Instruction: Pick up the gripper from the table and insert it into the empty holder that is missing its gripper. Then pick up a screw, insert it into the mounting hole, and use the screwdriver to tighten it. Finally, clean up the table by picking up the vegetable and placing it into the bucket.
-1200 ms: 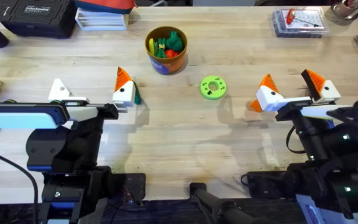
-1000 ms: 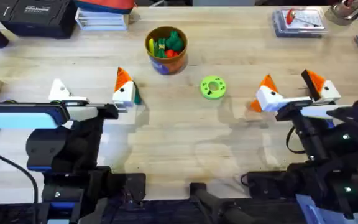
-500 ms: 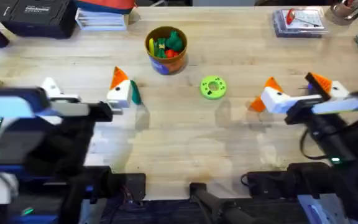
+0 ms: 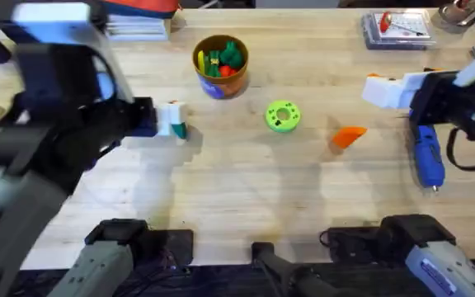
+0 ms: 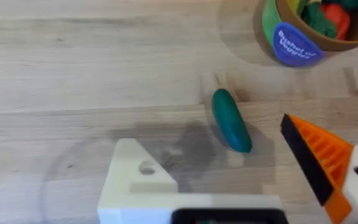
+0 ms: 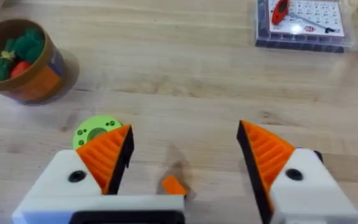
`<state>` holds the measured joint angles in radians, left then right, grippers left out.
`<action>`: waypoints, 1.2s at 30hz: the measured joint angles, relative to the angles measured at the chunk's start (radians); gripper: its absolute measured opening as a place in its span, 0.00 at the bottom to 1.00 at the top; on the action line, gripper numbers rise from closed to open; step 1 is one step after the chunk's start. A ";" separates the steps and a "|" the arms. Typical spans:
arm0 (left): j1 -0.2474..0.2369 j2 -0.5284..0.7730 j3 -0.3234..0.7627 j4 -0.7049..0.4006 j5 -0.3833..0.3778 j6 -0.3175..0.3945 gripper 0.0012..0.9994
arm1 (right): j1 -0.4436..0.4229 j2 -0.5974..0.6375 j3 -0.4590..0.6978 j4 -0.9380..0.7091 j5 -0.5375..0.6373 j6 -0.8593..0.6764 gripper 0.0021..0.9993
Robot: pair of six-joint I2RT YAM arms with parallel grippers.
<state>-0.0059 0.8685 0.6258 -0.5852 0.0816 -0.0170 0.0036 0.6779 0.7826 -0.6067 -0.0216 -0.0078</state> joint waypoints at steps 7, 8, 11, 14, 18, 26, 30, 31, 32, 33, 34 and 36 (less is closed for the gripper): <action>0.000 0.196 0.000 0.051 0.102 -0.008 0.92 | 0.000 0.033 0.002 -0.003 -0.002 0.000 0.99; 0.000 0.205 0.000 0.050 0.110 -0.011 0.79 | 0.000 0.033 0.002 -0.002 -0.002 0.000 0.99; 0.000 0.200 0.000 0.050 0.126 -0.011 0.32 | 0.000 0.033 0.002 -0.002 -0.002 -0.008 0.99; -0.004 0.171 0.000 0.051 0.142 -0.007 0.12 | 0.000 0.033 0.002 -0.002 -0.002 -0.015 0.99; -0.033 0.072 0.004 0.051 0.176 -0.010 0.76 | 0.000 0.033 0.002 -0.003 -0.002 -0.019 0.99; -0.133 -0.191 0.022 0.176 0.255 -0.014 0.99 | 0.000 0.033 0.002 -0.015 -0.002 -0.019 0.99; -0.160 -0.294 0.029 0.264 0.326 -0.014 0.99 | 0.000 0.033 0.002 -0.015 -0.002 -0.019 0.99; -0.163 -0.312 0.032 0.271 0.341 -0.014 0.99 | 0.000 0.033 0.002 -0.015 -0.002 -0.019 0.99; -0.164 -0.325 0.034 0.264 0.350 -0.014 0.99 | 0.000 0.033 0.002 -0.015 -0.002 -0.019 0.99; -0.164 -0.336 0.039 0.233 0.357 -0.014 0.99 | 0.000 0.033 0.002 -0.015 -0.002 -0.019 0.99; -0.164 -0.344 0.042 0.192 0.363 -0.014 0.99 | 0.000 0.033 0.002 -0.015 -0.002 -0.019 0.99; -0.164 -0.353 0.042 0.099 0.372 -0.014 0.99 | 0.000 0.033 0.002 -0.015 -0.002 -0.020 0.99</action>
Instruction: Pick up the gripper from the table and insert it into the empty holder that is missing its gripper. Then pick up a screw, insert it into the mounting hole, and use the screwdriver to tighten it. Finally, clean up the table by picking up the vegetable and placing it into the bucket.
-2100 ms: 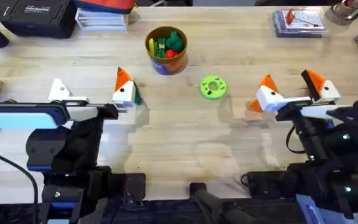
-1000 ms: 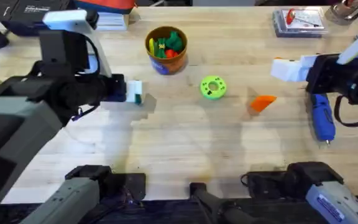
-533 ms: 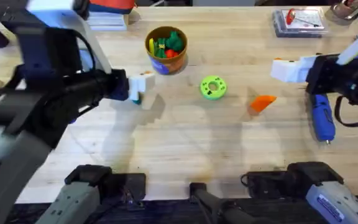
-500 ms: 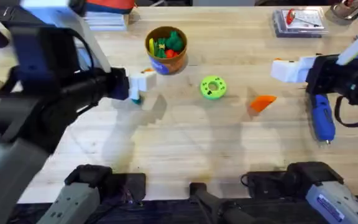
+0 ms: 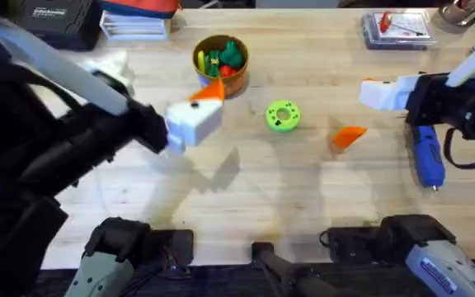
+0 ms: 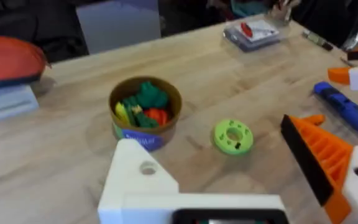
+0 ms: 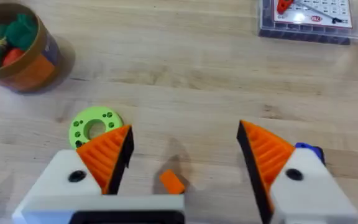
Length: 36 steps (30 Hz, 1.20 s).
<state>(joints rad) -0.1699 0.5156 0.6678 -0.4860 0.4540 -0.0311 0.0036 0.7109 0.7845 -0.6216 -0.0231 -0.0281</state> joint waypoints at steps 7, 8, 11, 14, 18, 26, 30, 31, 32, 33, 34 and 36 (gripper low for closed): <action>0.000 0.004 -0.002 -0.027 0.014 0.000 0.99 | 0.000 0.000 0.000 0.000 0.000 -0.002 0.99; 0.000 0.004 -0.002 -0.027 0.014 0.000 0.99 | 0.000 0.000 0.000 0.000 0.000 -0.002 0.99; 0.000 -0.004 -0.006 -0.025 0.013 0.000 0.99 | 0.000 0.000 0.000 0.000 0.000 -0.002 0.99; 0.000 -0.068 -0.052 0.015 0.013 0.000 0.99 | 0.000 0.000 0.000 0.000 0.000 -0.002 0.99; 0.000 -0.246 -0.168 0.094 0.017 0.000 0.99 | 0.000 0.000 0.000 0.000 0.000 -0.002 0.99; 0.000 -0.440 -0.394 0.309 0.034 0.000 0.99 | 0.000 0.000 0.000 0.000 0.000 -0.002 0.99; 0.000 -0.469 -0.532 0.510 0.062 -0.001 0.99 | 0.000 0.000 0.000 0.000 0.000 -0.002 0.99; 0.000 -0.481 -0.568 0.556 0.070 -0.008 0.99 | 0.000 0.000 0.000 0.000 0.000 -0.002 0.99; 0.000 -0.493 -0.598 0.600 0.076 -0.016 0.99 | 0.000 0.000 0.000 0.000 0.000 -0.002 0.99; 0.000 -0.502 -0.627 0.635 0.082 -0.027 0.99 | 0.000 0.000 0.000 0.000 0.000 -0.002 0.99; -0.005 -0.510 -0.661 0.620 0.108 -0.052 0.99 | 0.000 0.000 0.000 0.000 0.000 -0.002 0.99; -0.010 -0.510 -0.661 0.588 0.123 -0.057 0.99 | 0.000 0.000 0.000 0.000 0.000 -0.002 0.99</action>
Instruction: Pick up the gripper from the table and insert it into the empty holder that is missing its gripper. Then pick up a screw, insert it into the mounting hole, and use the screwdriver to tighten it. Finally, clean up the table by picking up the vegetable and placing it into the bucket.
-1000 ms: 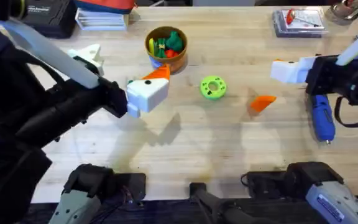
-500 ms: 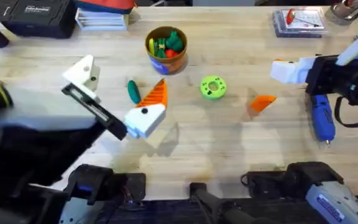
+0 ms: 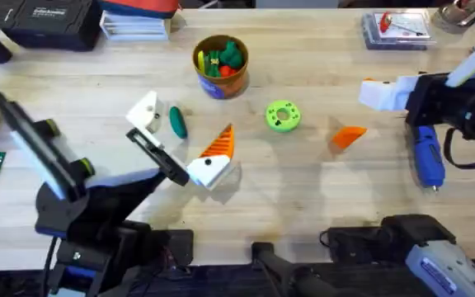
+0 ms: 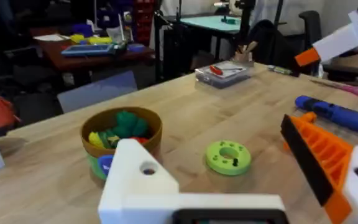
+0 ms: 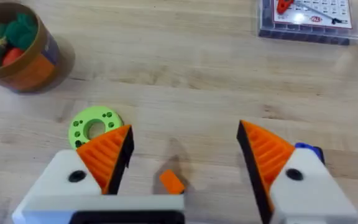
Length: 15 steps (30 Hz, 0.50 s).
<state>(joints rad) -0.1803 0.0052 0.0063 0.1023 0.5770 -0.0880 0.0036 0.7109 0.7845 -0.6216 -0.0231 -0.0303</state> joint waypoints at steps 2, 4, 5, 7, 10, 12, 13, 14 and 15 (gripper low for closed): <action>-0.004 0.000 0.000 -0.067 0.019 -0.004 0.99 | 0.000 0.000 0.000 0.000 0.000 0.000 0.99; -0.009 0.000 0.000 -0.150 0.042 -0.008 0.99 | 0.000 0.000 0.000 0.000 0.000 0.000 0.99; -0.013 0.002 0.001 -0.160 0.058 -0.013 0.99 | 0.000 0.000 0.000 0.000 0.000 0.000 0.99; -0.022 0.000 0.002 -0.164 0.094 -0.018 0.99 | 0.000 0.000 0.000 0.000 0.000 0.000 0.99; -0.038 0.000 0.002 -0.166 0.136 -0.022 0.99 | 0.000 0.000 0.000 0.000 0.000 0.000 0.99; -0.043 0.000 0.002 -0.167 0.152 -0.022 0.99 | 0.000 0.000 0.000 0.000 0.000 0.000 0.99; -0.043 0.000 0.002 -0.167 0.159 -0.024 0.99 | 0.000 0.000 0.000 0.000 0.000 0.000 0.99; -0.043 0.000 0.002 -0.167 0.164 -0.025 0.99 | 0.000 0.000 0.000 0.000 0.000 0.000 0.99; -0.043 0.000 0.002 -0.168 0.166 -0.025 0.99 | 0.000 0.000 0.000 0.000 0.000 0.000 0.99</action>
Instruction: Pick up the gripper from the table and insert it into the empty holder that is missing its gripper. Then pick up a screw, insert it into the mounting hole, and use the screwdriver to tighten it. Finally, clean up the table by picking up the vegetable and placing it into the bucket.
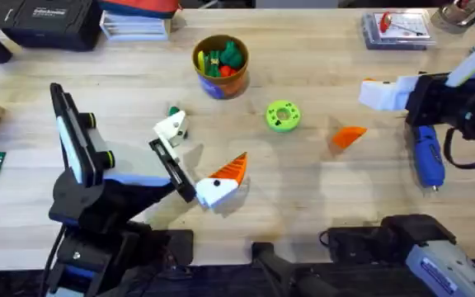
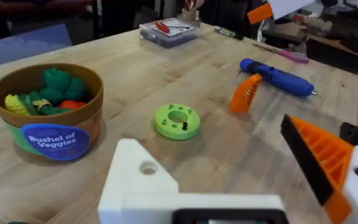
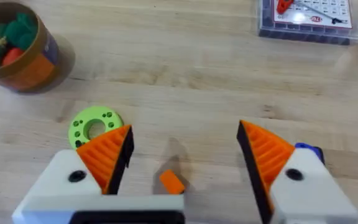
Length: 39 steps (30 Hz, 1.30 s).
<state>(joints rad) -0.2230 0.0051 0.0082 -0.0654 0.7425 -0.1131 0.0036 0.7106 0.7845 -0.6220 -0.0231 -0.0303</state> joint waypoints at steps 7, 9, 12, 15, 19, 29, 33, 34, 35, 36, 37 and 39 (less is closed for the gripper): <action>0.000 0.000 0.000 -0.001 0.007 0.000 0.99 | 0.000 0.000 0.000 0.000 0.000 0.000 0.99; 0.000 0.000 0.000 -0.001 0.011 0.000 0.99 | 0.000 0.000 0.000 0.000 0.000 0.000 0.99; 0.000 0.000 0.000 0.000 0.006 0.002 0.99 | 0.000 0.000 0.000 0.000 0.000 0.000 0.99; 0.000 0.000 0.000 0.002 -0.014 0.005 0.99 | 0.000 0.000 0.000 0.000 0.000 0.000 0.99; 0.000 0.000 0.000 -0.002 0.028 0.005 0.99 | 0.000 0.000 0.000 0.000 0.000 0.000 0.99; 0.000 0.000 0.000 -0.014 0.158 -0.024 0.99 | 0.000 0.000 0.000 0.000 0.000 0.000 0.99; 0.000 0.000 0.000 -0.019 0.177 -0.031 0.99 | 0.000 0.000 0.000 -0.008 0.000 0.005 0.99; 0.000 0.000 0.000 -0.020 0.180 -0.033 0.99 | 0.000 0.000 0.000 -0.015 0.000 0.008 0.99; 0.000 0.000 0.000 -0.020 0.182 -0.034 0.99 | 0.000 0.000 0.000 -0.014 0.000 0.011 0.99; 0.000 0.000 0.000 -0.020 0.182 -0.035 0.99 | 0.000 0.003 0.000 -0.012 -0.001 0.014 0.99; 0.000 0.000 0.000 -0.020 0.183 -0.037 0.99 | 0.000 0.007 0.000 -0.012 -0.007 0.017 0.99; 0.000 0.000 0.000 -0.021 0.184 -0.043 0.99 | 0.000 0.028 0.012 -0.040 -0.025 0.018 0.99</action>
<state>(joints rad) -0.2230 0.0051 0.0086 -0.0860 0.9261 -0.1559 0.0036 0.7389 0.7965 -0.6620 -0.0476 -0.0128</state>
